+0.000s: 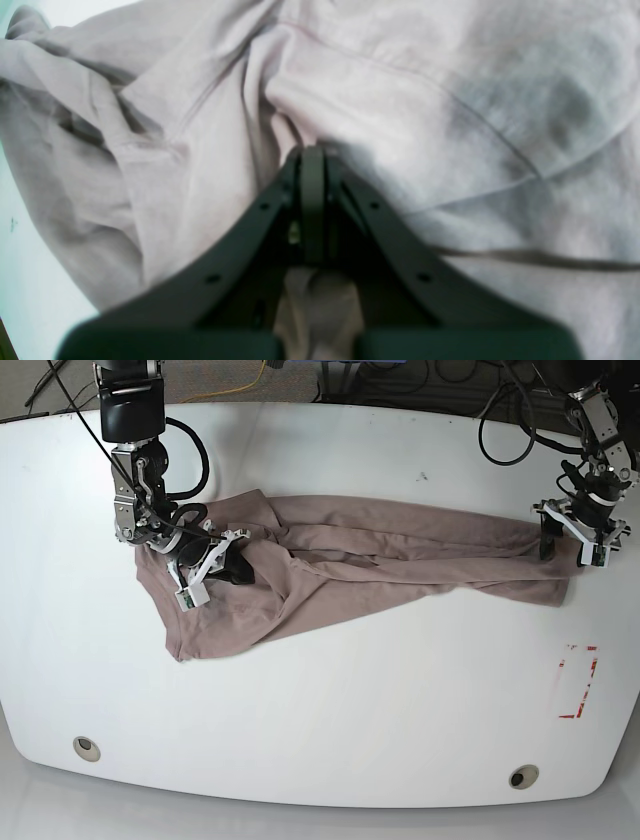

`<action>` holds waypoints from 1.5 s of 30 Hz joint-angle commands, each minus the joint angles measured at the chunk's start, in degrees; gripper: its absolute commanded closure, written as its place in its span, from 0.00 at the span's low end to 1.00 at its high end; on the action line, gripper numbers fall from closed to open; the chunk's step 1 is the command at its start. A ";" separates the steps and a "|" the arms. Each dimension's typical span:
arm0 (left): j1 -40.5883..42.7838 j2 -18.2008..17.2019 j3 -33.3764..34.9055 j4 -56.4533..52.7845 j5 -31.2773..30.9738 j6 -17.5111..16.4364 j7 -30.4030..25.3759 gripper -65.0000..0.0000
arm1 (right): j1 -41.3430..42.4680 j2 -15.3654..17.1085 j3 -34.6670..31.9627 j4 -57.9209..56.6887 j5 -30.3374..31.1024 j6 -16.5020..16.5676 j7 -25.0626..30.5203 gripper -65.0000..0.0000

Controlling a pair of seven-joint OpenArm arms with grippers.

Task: Layout the t-shirt on the table in an organized manner, then fold the t-shirt properly

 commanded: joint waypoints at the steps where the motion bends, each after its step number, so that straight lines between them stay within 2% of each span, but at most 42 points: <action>1: -0.40 -1.18 -0.51 1.07 -0.86 -0.03 -1.46 0.40 | -0.76 0.46 -0.38 -0.60 -4.12 -0.90 -5.45 1.00; 5: -0.40 -2.24 -0.51 0.90 -0.77 -0.03 -1.46 0.40 | -0.76 0.37 -0.38 -0.60 -4.12 -0.90 -5.45 1.00; 25: -0.40 -2.33 -0.51 0.72 -0.68 -0.03 -1.46 0.39 | -0.76 0.37 -0.38 -0.60 -4.12 -0.90 -5.45 1.00; 28: -0.40 -2.33 -0.51 0.72 -0.68 -0.03 -1.46 0.29 | -0.76 0.37 -0.38 -0.60 -4.12 -0.90 -5.45 1.00; 34: -0.40 -2.33 -0.51 0.72 -0.77 -0.03 -1.63 0.00 | -0.76 0.37 -0.38 -0.60 -4.12 -0.90 -5.45 1.00; 45: -0.40 -2.33 -0.60 0.72 -0.94 -0.03 -1.72 0.00 | -0.76 0.37 -0.38 -0.60 -4.12 -0.90 -5.45 1.00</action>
